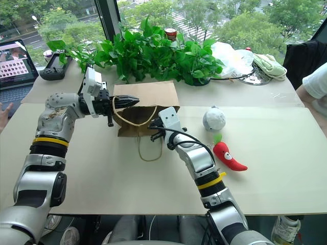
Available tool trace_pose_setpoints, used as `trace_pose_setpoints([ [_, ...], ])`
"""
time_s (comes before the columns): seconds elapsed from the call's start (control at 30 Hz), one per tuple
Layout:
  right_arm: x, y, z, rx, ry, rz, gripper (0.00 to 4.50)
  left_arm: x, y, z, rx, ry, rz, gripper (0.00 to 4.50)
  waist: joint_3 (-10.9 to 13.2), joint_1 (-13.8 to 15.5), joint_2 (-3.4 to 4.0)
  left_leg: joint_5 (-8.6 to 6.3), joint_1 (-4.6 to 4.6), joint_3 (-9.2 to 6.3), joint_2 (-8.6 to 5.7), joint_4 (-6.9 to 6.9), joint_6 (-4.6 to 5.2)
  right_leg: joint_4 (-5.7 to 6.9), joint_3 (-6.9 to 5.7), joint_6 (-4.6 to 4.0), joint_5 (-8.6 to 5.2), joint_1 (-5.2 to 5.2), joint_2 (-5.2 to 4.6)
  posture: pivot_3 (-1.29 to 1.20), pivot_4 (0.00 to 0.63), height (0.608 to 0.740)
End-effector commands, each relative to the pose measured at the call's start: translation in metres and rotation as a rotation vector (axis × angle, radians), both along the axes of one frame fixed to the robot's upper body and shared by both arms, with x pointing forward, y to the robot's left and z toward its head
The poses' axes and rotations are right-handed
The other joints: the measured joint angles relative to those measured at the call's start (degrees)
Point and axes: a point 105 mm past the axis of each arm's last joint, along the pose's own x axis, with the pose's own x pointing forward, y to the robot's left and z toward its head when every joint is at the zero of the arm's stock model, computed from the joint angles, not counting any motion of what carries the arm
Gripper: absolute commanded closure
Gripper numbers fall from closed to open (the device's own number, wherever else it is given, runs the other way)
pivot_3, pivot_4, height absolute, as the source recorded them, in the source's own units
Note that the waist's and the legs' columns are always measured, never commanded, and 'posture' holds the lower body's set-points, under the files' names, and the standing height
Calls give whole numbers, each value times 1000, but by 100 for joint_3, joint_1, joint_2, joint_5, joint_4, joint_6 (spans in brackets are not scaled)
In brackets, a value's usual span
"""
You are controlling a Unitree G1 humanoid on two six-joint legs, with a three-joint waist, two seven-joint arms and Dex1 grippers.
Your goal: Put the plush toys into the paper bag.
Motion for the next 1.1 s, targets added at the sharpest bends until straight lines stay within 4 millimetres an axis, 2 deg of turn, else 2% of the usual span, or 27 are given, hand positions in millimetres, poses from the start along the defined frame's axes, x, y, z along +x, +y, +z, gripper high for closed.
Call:
trace_pose_setpoints([
  [0.03,-1,-1,2,-12,-13,-2,4439,-1,-2,31,-62,-72,1,4500,0,-10,0,0,0,0,0,0,0,0,0,0,0,0,0,0,150,717],
  [0.3,-2,-1,-2,-31,-4,-1,4439,0,-3,39,-118,-49,18,4500,0,-85,0,0,1,-4,0,0,0,4,-2,0,0,1,0,0,150,717],
  [0.57,-3,-3,-1,-40,-8,-5,4439,0,-4,34,-104,-42,22,4500,0,-91,1,0,2,-5,0,0,-1,5,-3,0,0,2,0,0,150,717],
  [0.67,-2,-4,13,-13,-53,-5,4439,0,-3,30,-96,-33,30,4500,0,-91,1,0,2,-5,0,0,-1,5,-4,0,0,2,0,0,150,717],
  [0.73,-7,-5,35,50,-102,23,4439,0,-2,27,-97,-23,36,4500,0,-92,1,0,1,-5,0,0,-1,5,-4,0,0,1,0,0,150,717],
  [0.87,-31,-10,68,130,-161,134,4439,0,0,26,-113,-8,47,4500,0,-86,1,0,-4,-6,0,-2,-1,10,-4,0,0,0,-1,0,150,717],
  [1.0,-53,-33,83,152,-164,189,4439,-2,2,24,-109,-3,51,4500,0,-76,1,0,-5,-10,0,-5,0,24,-10,0,0,4,-2,0,150,717],
  [1.1,-53,-55,87,141,-156,154,4439,-2,2,23,-110,-1,54,4500,0,-70,1,0,-5,-10,-1,-3,-1,-1,-10,0,0,4,-2,0,150,717],
])
